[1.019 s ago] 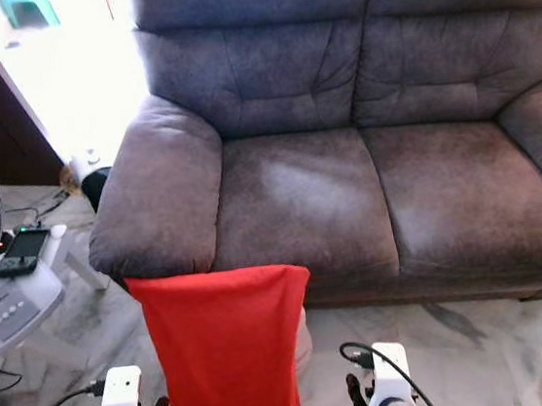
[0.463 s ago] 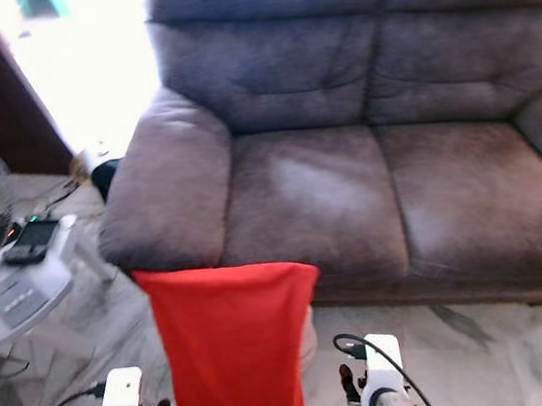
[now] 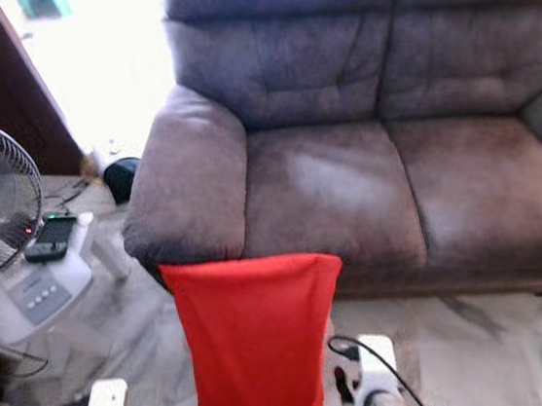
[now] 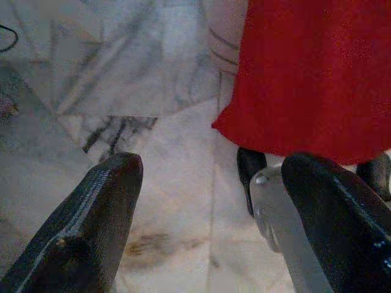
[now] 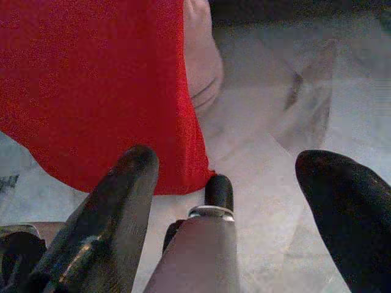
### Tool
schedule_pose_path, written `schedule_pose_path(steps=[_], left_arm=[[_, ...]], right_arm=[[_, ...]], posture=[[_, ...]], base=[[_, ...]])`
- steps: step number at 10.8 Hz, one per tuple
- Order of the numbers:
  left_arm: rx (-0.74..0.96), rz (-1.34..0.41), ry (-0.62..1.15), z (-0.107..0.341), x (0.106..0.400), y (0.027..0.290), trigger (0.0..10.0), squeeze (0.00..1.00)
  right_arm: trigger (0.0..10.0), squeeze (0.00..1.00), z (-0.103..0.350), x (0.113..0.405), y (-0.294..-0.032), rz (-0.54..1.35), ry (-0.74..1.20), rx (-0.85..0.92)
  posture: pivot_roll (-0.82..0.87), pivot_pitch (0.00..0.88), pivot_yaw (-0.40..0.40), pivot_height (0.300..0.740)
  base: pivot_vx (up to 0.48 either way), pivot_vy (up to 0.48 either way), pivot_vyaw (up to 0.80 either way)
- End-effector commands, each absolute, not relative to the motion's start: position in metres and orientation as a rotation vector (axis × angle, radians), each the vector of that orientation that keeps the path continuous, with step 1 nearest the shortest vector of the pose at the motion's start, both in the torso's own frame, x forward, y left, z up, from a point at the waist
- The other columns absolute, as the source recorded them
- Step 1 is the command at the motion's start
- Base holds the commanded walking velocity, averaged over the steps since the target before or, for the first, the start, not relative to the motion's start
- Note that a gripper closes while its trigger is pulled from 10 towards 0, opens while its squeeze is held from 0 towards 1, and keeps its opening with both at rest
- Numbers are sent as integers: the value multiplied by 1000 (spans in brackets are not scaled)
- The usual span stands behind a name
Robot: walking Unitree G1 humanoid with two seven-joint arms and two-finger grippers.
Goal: Move the pillow to the sofa from floor
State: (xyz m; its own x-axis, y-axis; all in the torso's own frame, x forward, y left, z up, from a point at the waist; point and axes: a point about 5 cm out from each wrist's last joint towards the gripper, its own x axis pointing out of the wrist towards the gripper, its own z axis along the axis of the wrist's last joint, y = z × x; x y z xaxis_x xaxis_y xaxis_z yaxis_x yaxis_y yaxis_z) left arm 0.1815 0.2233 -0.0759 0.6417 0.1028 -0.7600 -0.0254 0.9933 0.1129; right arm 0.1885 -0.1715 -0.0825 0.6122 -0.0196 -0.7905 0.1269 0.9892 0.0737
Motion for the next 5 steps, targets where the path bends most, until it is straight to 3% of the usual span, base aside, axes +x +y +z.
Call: schedule_pose_path(steps=[1,5], left_arm=[[93,66,900,-80,173,223,10000,0],[91,43,904,-84,173,207,10000,0]], right_arm=[[10000,0,-84,184,-175,-98,915,137],[10000,0,-85,181,-176,-97,923,133]], posture=[[4,91,-26,740],[8,73,-22,740]], base=[[0,0,0],[0,0,0]])
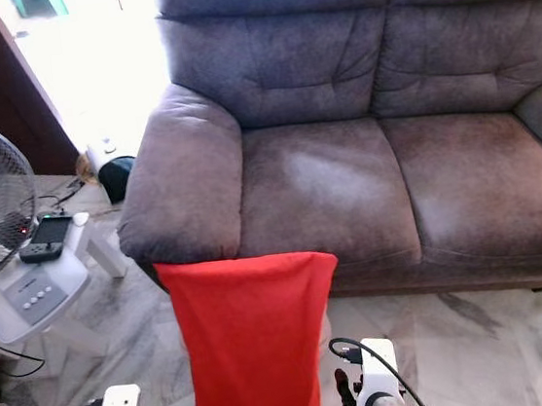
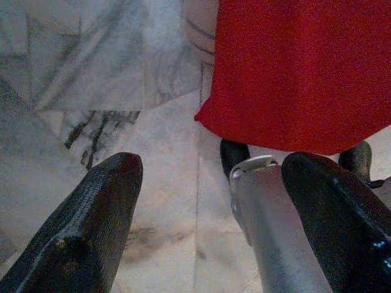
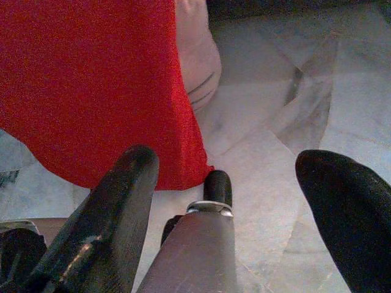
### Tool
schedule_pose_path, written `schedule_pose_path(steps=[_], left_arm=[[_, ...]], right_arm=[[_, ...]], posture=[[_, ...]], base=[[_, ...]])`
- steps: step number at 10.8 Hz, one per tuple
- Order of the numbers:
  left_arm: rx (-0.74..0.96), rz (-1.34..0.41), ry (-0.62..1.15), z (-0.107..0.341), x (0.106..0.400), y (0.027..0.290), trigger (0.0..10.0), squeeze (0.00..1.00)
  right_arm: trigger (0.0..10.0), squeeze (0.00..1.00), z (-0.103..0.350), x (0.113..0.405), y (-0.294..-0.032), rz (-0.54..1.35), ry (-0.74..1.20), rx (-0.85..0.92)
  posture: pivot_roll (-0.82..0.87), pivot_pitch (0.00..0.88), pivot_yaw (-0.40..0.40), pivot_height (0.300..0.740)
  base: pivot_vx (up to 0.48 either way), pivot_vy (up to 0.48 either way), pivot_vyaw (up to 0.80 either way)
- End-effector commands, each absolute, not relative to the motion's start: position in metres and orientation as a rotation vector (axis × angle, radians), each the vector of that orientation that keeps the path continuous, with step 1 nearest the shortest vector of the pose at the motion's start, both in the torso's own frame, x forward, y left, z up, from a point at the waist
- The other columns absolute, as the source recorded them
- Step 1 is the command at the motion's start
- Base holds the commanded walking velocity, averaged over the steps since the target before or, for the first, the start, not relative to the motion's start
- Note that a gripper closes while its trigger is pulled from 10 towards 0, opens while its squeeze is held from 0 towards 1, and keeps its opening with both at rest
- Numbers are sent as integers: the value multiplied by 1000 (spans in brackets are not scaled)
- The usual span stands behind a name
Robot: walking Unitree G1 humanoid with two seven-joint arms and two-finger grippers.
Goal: Move the pillow to the sofa from floor
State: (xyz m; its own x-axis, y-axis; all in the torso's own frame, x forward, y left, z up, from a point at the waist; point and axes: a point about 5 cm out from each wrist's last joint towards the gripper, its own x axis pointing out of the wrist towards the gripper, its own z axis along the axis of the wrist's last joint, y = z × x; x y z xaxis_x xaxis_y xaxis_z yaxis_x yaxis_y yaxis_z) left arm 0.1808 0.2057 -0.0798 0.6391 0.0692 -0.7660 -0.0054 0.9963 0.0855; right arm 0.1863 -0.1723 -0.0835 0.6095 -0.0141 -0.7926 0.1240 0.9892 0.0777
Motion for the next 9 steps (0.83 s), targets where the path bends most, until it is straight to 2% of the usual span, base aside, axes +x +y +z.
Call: schedule_pose_path(steps=[1,5,7,8,9], left_arm=[[92,39,903,-83,174,205,10000,0],[114,42,912,-82,172,219,10000,0],[116,19,896,-80,179,213,10000,0],[135,8,890,-79,182,209,10000,0],[140,3,886,-78,184,207,10000,0]], right_arm=[[10000,0,-85,182,-178,-101,926,135],[10000,0,-90,169,-189,-118,959,134],[10000,0,-90,169,-186,-117,953,146],[10000,0,-90,170,-186,-104,952,127],[10000,0,-89,171,-186,-95,950,111]], posture=[[7,73,-21,740],[12,78,-21,740],[11,82,-19,740],[10,81,-19,740],[10,86,-20,740]], base=[[0,0,0],[0,0,0],[0,0,0],[0,-300,0],[0,-472,800]])
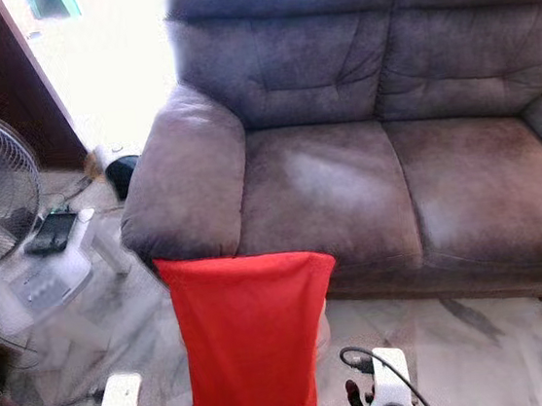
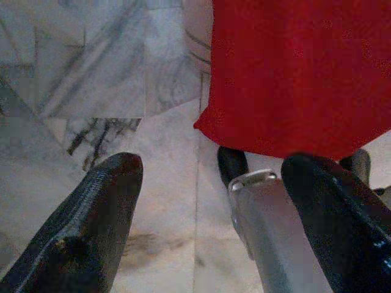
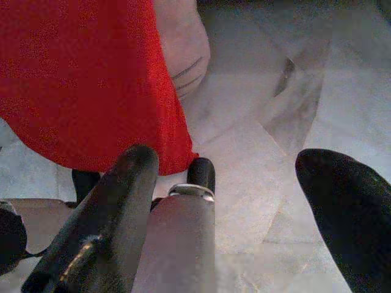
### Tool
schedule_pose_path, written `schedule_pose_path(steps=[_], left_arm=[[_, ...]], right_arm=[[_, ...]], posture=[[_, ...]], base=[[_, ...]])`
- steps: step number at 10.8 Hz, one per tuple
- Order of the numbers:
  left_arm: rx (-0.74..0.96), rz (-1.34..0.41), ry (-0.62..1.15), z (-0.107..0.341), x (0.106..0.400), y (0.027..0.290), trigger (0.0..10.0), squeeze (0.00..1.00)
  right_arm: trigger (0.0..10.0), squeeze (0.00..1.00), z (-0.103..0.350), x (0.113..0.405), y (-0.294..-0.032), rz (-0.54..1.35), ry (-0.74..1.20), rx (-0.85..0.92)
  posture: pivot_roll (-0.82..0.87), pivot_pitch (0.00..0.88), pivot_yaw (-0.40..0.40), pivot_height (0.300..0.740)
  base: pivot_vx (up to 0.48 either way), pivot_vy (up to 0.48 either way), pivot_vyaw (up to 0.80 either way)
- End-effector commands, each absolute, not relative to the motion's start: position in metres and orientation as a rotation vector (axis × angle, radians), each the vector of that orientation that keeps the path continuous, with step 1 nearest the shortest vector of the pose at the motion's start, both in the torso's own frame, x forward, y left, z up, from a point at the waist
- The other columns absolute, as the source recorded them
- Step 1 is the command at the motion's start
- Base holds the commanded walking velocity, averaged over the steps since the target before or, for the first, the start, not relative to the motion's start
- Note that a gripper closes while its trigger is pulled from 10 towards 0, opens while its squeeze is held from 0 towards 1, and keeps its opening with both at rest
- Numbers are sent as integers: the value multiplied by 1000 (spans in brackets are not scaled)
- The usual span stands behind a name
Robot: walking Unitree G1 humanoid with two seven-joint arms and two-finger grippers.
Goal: Move the pillow to the sofa from floor
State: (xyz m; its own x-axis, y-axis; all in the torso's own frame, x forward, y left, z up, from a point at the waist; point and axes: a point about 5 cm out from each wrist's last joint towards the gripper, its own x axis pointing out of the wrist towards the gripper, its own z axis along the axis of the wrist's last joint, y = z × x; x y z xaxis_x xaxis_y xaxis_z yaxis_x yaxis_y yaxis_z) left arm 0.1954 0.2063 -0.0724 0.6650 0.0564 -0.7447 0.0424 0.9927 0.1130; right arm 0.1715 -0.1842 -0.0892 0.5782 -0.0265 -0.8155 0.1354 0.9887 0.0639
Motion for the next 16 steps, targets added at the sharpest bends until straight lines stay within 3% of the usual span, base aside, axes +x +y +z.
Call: schedule_pose_path(steps=[1,4,7,9,16], left_arm=[[139,2,885,-78,185,207,10000,0],[140,20,896,-79,177,222,10000,0],[129,24,871,-77,184,212,10000,0],[116,9,865,-78,189,197,10000,0],[92,31,876,-78,184,206,10000,0]], right_arm=[[10000,0,-89,171,-185,-118,945,151],[10000,0,-87,177,-178,-79,935,100],[10000,0,-86,179,-179,-84,923,112],[10000,0,-85,180,-181,-103,915,136],[10000,0,-88,173,-188,-109,929,135]], posture=[[10,91,-21,740],[9,97,-26,740],[7,91,-28,740],[6,83,-29,740],[10,72,-36,740]], base=[[0,-472,488],[0,-472,0],[0,0,800],[0,0,0],[0,0,229]])
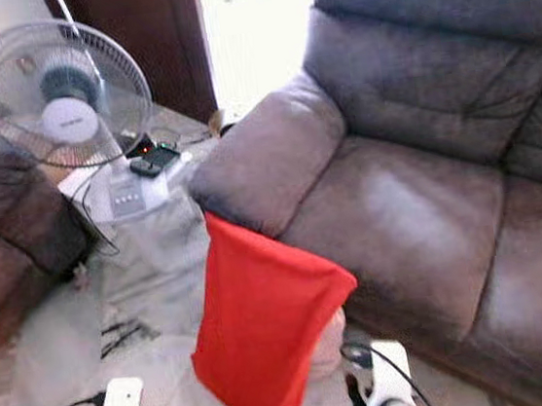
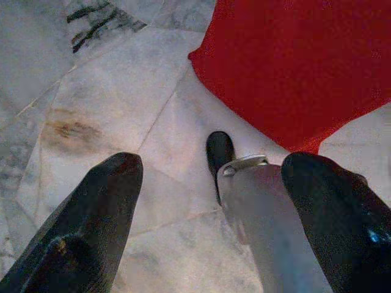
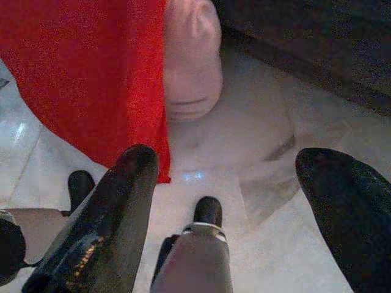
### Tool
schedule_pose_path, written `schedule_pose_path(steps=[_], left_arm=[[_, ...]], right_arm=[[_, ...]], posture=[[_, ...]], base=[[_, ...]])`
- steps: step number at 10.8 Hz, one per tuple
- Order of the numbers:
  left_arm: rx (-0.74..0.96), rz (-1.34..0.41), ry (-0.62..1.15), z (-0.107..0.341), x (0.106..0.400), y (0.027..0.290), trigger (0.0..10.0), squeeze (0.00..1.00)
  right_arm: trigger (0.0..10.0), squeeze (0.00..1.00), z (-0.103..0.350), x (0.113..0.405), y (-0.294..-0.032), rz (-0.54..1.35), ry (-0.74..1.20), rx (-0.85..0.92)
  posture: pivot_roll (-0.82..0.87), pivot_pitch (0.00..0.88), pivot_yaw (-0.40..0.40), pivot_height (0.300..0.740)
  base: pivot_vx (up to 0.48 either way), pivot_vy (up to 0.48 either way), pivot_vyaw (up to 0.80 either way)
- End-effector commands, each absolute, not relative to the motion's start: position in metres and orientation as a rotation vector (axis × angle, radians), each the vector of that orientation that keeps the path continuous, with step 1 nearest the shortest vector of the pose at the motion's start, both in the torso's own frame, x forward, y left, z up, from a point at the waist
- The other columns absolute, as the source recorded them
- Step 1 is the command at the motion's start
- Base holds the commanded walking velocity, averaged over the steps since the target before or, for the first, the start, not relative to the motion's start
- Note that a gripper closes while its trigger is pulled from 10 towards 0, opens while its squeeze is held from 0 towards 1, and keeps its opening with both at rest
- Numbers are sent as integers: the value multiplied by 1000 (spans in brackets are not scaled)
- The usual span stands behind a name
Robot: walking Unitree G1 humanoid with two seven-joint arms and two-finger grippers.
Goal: Move the pillow to the sofa from floor
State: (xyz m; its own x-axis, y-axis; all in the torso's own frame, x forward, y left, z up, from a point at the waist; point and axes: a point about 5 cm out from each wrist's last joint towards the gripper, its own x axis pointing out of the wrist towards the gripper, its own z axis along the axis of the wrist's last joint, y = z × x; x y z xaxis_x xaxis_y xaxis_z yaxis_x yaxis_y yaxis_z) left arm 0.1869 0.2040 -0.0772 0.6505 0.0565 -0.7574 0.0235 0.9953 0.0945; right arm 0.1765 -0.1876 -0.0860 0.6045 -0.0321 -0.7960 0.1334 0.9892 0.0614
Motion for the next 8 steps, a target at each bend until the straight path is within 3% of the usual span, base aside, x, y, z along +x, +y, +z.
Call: schedule_pose_path(steps=[1,3,8], left_arm=[[90,31,878,-78,185,205,10000,0],[87,32,877,-78,186,203,10000,0],[83,27,872,-78,187,202,10000,0]], right_arm=[[10000,0,-88,173,-188,-93,930,111],[10000,0,-87,174,-187,-90,928,105],[10000,0,-86,179,-182,-99,921,131]], posture=[[10,73,-36,740],[10,81,-36,740],[13,86,-37,740]], base=[[0,0,0],[0,0,800],[0,0,0]])
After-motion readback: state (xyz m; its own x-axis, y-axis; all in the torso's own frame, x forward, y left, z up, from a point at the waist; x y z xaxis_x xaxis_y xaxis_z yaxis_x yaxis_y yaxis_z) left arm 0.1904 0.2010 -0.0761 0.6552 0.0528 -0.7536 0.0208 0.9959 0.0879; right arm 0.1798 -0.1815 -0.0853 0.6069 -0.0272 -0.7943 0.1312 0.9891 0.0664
